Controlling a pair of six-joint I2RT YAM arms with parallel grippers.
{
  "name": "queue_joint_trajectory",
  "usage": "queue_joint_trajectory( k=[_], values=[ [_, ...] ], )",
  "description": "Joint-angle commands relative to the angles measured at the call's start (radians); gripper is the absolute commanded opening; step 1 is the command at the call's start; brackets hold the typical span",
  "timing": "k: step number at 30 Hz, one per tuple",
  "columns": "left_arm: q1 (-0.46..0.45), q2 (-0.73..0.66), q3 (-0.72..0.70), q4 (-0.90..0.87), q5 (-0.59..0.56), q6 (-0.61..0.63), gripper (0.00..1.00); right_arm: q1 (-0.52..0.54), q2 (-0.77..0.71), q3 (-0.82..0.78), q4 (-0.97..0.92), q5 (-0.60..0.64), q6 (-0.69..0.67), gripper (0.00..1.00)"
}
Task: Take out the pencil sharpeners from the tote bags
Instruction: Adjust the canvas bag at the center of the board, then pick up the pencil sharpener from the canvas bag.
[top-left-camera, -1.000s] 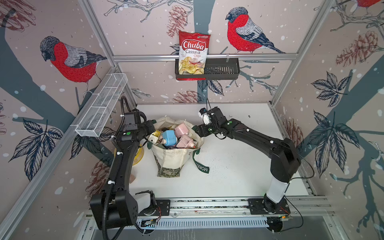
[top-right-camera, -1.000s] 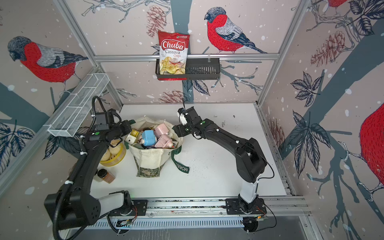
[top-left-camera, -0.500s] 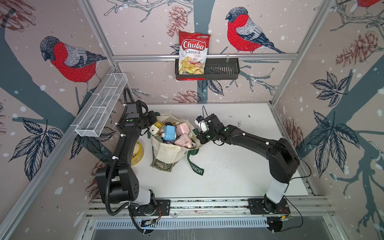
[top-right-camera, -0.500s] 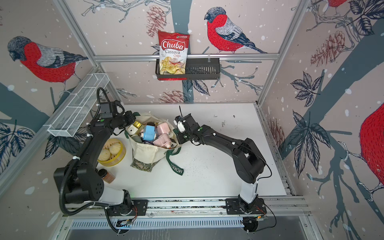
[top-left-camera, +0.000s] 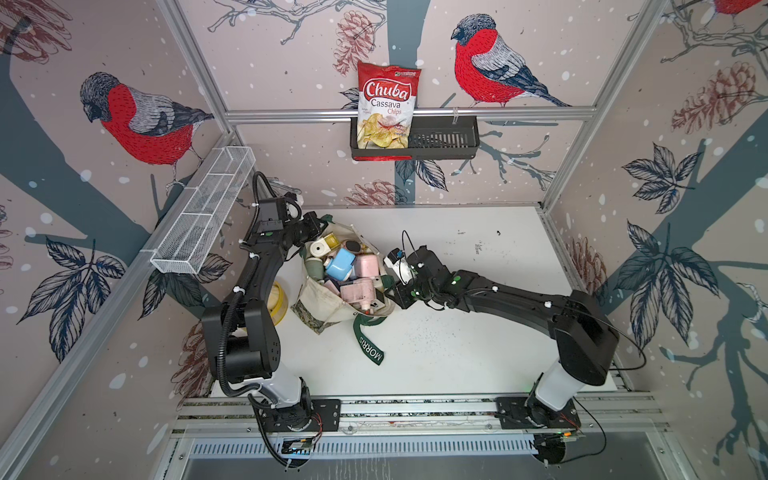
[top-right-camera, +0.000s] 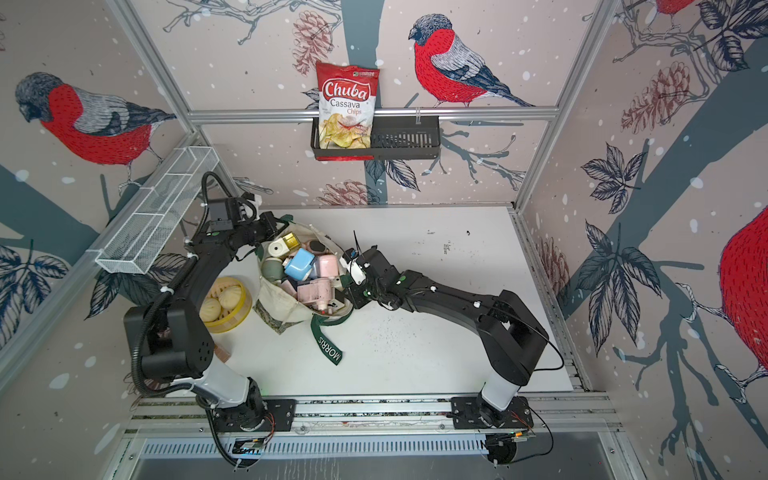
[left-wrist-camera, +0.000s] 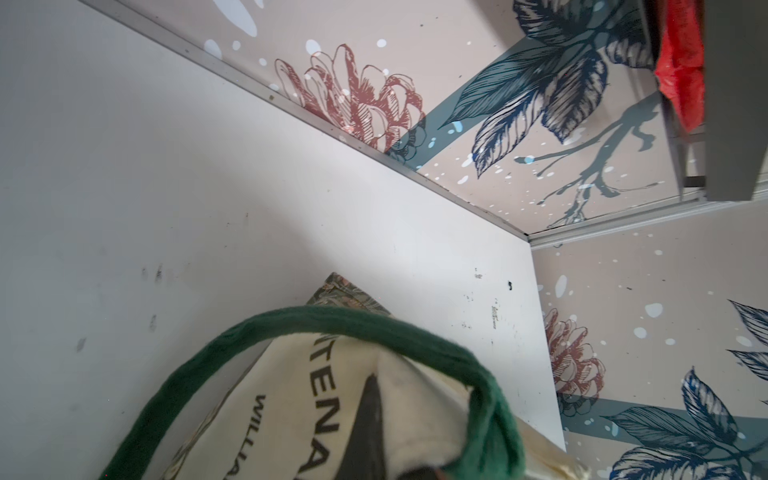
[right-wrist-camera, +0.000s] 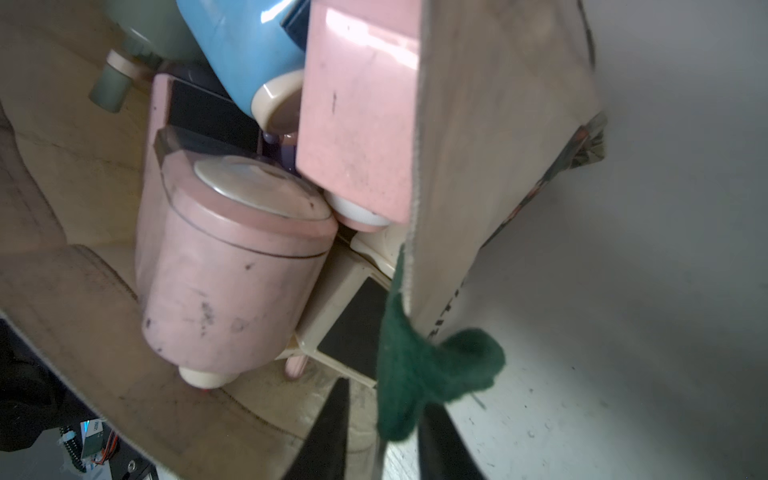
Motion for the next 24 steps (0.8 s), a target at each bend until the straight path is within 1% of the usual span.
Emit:
queue_joint_trajectory(
  k=[1,3,6,8,10,12,16,19,21,24],
  values=[
    [0.002,-0.022,-0.030,0.291,0.125,-0.046,0.00,-0.022,-0.072,0.011,-0.055,0.039,-0.025,0.60],
    [0.003,-0.031,-0.024,0.276,0.138,-0.037,0.00,-0.032,-0.111,0.014,-0.072,0.027,-0.029,0.67],
    [0.004,-0.067,-0.060,0.302,0.125,-0.039,0.00,-0.029,-0.125,0.045,-0.088,-0.054,-0.008,0.69],
    [0.008,-0.081,-0.074,0.299,0.115,-0.035,0.00,-0.024,-0.110,0.075,-0.092,-0.114,0.029,0.72],
    [0.010,-0.089,-0.082,0.303,0.113,-0.034,0.00,-0.013,-0.077,0.120,-0.109,-0.161,0.056,0.72],
    [0.020,-0.091,-0.084,0.301,0.110,-0.033,0.00,0.017,-0.034,0.184,-0.144,-0.150,0.071,0.73],
    [0.032,-0.084,-0.103,0.337,0.121,-0.073,0.00,0.063,0.064,0.279,-0.172,-0.133,0.115,0.73],
    [0.033,-0.087,-0.096,0.311,0.103,-0.060,0.00,0.087,0.141,0.371,-0.233,-0.093,0.128,0.72],
    [0.033,-0.095,-0.092,0.285,0.074,-0.045,0.00,0.092,0.167,0.386,-0.244,-0.043,0.147,0.72],
    [0.033,-0.096,-0.090,0.273,0.063,-0.034,0.00,0.088,0.188,0.379,-0.244,-0.022,0.168,0.73]
  ],
)
